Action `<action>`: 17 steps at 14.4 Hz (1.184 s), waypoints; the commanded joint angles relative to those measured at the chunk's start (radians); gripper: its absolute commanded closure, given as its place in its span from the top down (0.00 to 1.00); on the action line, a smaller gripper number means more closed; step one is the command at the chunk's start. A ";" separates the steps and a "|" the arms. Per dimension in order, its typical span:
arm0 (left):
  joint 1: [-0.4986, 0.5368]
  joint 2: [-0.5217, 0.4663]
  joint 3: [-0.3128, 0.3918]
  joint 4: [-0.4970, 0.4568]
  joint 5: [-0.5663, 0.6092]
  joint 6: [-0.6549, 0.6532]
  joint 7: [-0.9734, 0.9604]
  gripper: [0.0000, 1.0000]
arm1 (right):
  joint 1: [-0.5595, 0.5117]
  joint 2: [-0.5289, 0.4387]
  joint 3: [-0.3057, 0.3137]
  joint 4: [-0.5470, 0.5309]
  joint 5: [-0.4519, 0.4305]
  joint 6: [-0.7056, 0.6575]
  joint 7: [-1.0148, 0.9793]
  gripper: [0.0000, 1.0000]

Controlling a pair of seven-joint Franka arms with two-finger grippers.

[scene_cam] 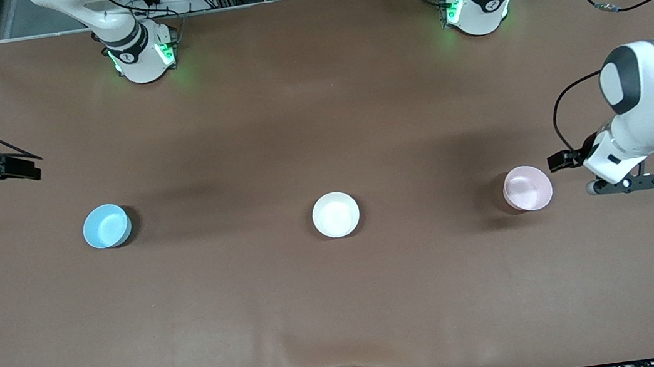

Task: Stack pink and blue bowls on white bowl
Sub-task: 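Reach the left gripper to the pink bowl while the right gripper reaches blue, then place the pink bowl with the left gripper while the right gripper grasps blue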

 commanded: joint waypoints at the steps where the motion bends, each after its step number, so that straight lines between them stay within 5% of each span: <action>1: 0.011 0.065 -0.005 -0.009 -0.013 0.098 0.075 0.96 | -0.006 0.059 0.001 0.021 -0.033 -0.004 -0.007 1.00; 6: 0.011 0.131 -0.006 -0.055 -0.013 0.252 0.087 0.76 | -0.024 0.217 0.001 0.023 -0.030 0.087 -0.049 1.00; 11: 0.011 0.149 -0.008 -0.062 -0.013 0.275 0.096 0.30 | -0.035 0.303 0.001 -0.011 -0.027 0.299 -0.169 1.00; 17: 0.013 0.181 -0.008 -0.062 -0.016 0.304 0.098 0.28 | -0.109 0.332 0.001 -0.149 -0.028 0.505 -0.327 1.00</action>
